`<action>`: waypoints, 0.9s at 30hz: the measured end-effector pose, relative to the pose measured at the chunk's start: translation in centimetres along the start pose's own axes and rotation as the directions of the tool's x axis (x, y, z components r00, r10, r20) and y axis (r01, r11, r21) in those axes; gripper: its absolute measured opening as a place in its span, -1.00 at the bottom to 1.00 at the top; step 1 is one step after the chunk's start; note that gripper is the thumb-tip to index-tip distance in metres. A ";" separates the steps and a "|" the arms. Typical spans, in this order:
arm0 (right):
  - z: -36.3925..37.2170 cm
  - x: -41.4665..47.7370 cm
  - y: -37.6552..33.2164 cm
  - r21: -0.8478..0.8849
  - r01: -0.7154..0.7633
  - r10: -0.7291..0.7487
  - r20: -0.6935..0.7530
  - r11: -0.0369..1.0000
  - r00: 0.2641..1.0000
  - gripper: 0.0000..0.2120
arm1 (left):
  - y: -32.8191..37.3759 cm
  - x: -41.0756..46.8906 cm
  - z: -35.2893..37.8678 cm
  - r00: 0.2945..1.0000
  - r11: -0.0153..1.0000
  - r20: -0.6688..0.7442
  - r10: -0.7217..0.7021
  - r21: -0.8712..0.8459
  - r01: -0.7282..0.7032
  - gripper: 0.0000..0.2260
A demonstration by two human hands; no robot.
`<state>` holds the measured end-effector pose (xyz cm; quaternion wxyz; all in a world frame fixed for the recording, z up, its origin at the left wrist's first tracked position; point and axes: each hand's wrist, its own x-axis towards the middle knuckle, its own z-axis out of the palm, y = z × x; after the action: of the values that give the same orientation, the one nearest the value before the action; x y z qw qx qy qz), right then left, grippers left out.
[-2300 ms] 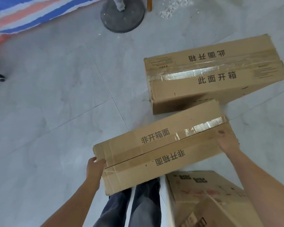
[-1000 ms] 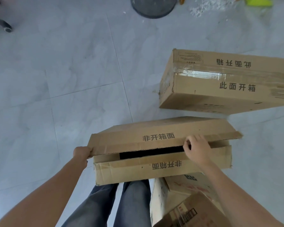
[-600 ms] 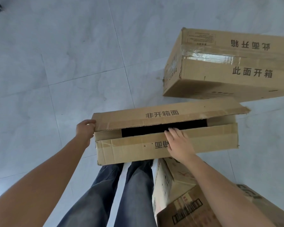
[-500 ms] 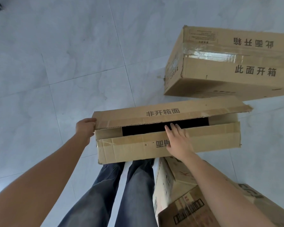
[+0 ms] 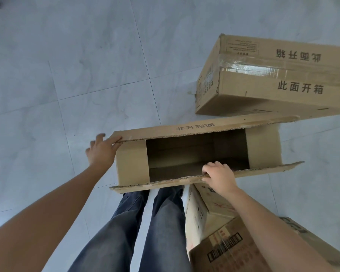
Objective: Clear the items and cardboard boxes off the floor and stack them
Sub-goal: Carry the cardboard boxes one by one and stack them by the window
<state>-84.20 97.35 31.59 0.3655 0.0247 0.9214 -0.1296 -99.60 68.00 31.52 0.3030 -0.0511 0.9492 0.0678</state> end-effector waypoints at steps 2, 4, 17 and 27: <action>-0.8 -1.1 -0.6 -0.027 0.009 -0.010 -0.031 1.000 0.999 -0.77 | 0.1 0.5 -2.0 0.994 0.995 -0.064 0.093 0.048 -0.090 -0.71; -2.8 -2.0 -1.8 -0.039 0.018 -0.020 -0.063 0.999 0.998 -0.76 | -0.3 0.5 -4.7 0.977 0.982 -0.093 0.190 0.031 -0.188 -0.72; -20.9 -1.9 -22.2 0.090 0.241 -0.236 -0.063 0.966 0.970 -0.78 | -15.9 -7.6 -27.9 0.952 0.976 -0.277 0.129 0.206 -0.073 -0.71; -31.2 -1.9 -48.2 -0.075 0.507 -0.510 -0.221 0.859 0.831 -0.72 | -37.7 -18.0 -39.0 0.783 0.969 -0.593 -0.187 0.019 0.245 -0.70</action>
<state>-110.38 58.90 65.29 0.2074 -0.2086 0.9319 -0.2120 -101.96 25.66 69.75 0.0029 -0.1634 0.9861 -0.0315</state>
